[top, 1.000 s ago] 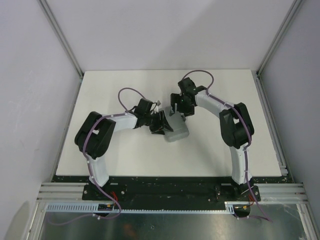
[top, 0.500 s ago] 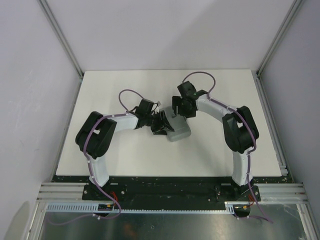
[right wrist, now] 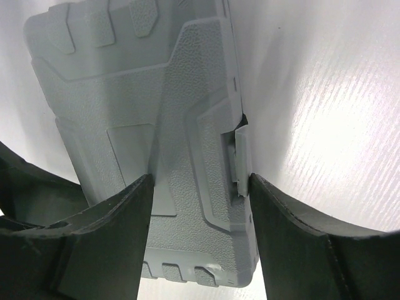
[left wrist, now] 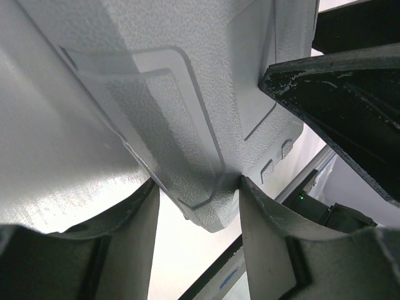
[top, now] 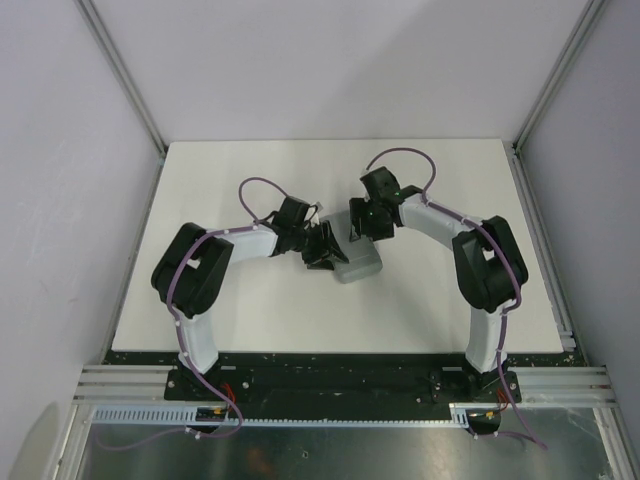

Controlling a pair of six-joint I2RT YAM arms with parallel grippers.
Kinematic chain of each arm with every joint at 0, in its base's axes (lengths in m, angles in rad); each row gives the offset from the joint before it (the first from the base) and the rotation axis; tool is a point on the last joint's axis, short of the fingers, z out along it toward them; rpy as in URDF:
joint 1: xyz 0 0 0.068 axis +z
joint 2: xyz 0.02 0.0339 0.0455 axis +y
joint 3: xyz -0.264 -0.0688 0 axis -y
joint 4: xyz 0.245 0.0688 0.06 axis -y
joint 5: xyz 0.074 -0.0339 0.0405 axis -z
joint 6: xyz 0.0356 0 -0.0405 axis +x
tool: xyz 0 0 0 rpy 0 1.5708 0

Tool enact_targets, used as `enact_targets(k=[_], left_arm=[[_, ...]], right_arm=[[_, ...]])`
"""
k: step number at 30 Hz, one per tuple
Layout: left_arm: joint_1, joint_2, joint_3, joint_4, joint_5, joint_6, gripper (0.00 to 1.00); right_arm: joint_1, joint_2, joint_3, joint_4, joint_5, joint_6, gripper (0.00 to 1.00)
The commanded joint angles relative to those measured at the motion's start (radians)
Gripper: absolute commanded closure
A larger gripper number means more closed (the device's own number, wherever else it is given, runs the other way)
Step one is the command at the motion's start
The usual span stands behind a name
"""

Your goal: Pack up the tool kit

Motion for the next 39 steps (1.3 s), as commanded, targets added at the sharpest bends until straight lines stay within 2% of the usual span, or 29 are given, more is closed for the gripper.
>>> enact_targets(k=[1, 6, 13, 22, 24, 29, 39], left_arm=[[-0.021, 0.105, -0.059, -0.191, -0.265, 0.106, 0.52], [-0.023, 0.105, -0.064, -0.191, -0.262, 0.124, 0.52], [-0.022, 0.107, -0.068, -0.190, -0.256, 0.132, 0.52], [-0.027, 0.115, -0.053, -0.190, -0.246, 0.149, 0.55], [-0.028, 0.116, -0.052, -0.191, -0.246, 0.152, 0.56], [-0.027, 0.112, -0.060, -0.191, -0.252, 0.154, 0.56], [-0.026, 0.106, -0.078, -0.191, -0.276, 0.155, 0.56]], right_arm=[[0.054, 0.036, -0.038, -0.086, 0.038, -0.115, 0.37], [0.063, 0.051, -0.035, -0.087, 0.115, -0.202, 0.37], [0.089, 0.071, -0.027, -0.094, 0.161, -0.236, 0.38], [0.096, 0.122, -0.027, -0.105, 0.019, -0.202, 0.64], [0.095, 0.130, -0.032, -0.100, -0.011, -0.195, 0.66], [0.084, 0.124, -0.034, -0.098, 0.046, -0.190, 0.57], [0.099, -0.096, -0.014, -0.021, 0.245, -0.223, 0.30]])
